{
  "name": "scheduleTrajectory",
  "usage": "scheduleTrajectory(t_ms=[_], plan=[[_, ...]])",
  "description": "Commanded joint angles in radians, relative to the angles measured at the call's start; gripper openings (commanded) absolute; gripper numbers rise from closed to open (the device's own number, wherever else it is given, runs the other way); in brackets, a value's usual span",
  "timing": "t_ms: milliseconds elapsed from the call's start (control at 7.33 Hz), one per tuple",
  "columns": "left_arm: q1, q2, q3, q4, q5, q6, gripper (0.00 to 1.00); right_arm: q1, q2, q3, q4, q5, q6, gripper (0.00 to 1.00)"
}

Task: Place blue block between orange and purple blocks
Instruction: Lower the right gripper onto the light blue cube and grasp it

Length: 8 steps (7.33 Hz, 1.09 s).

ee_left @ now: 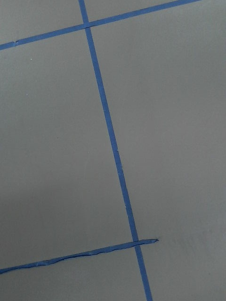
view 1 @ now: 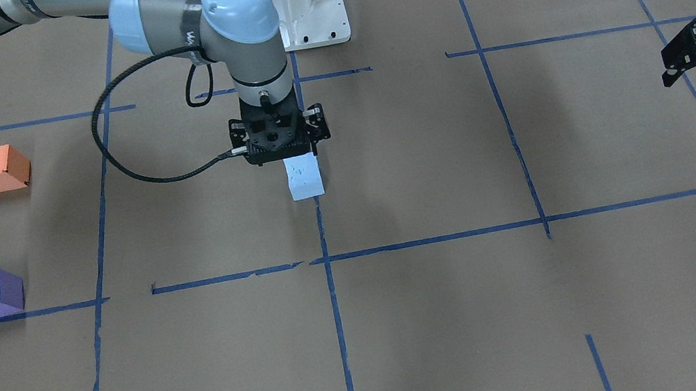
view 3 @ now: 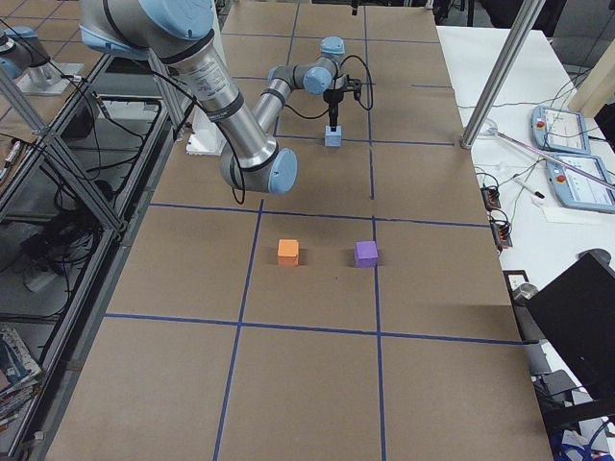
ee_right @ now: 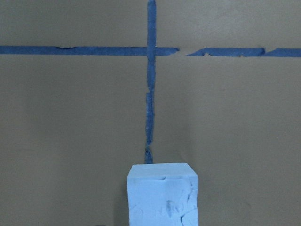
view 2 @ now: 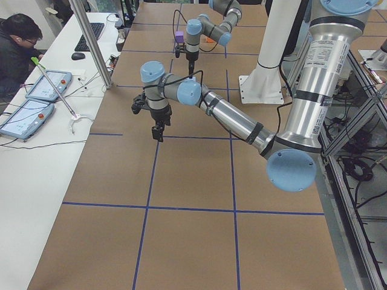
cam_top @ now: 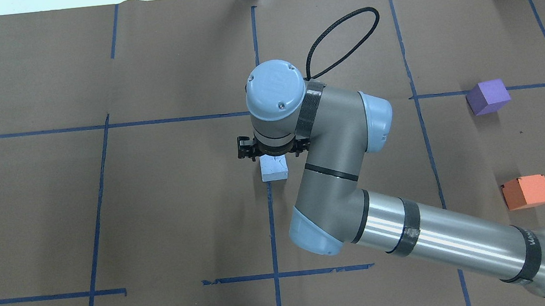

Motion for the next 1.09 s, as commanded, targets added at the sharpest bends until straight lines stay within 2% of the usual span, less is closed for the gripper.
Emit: scheduleTrajectory(t_ms=[0, 273, 545, 682, 818, 955], plan=[[0.000, 0.000, -0.003, 0.000, 0.000, -0.006, 1.00, -0.016, 0.001, -0.063, 0.065, -0.014, 0.000, 1.00], [0.000, 0.000, -0.003, 0.000, 0.000, -0.007, 1.00, -0.030, 0.001, -0.121, 0.066, -0.016, -0.011, 1.00], [0.000, 0.002, -0.003, 0.000, 0.000, -0.007, 1.00, -0.030, 0.006, -0.136, 0.088, -0.016, -0.012, 0.98], [0.000, 0.002, -0.006, 0.000, 0.000, -0.007, 1.00, -0.028, 0.015, -0.136, 0.090, -0.014, 0.000, 0.41], [0.000, 0.002, -0.004, 0.000, 0.000, -0.007, 1.00, -0.028, 0.014, -0.136, 0.090, -0.014, 0.000, 0.12], [0.000, 0.002, -0.006, 0.000, 0.000, -0.007, 1.00, -0.018, 0.011, -0.133, 0.088, -0.013, 0.000, 0.08]])
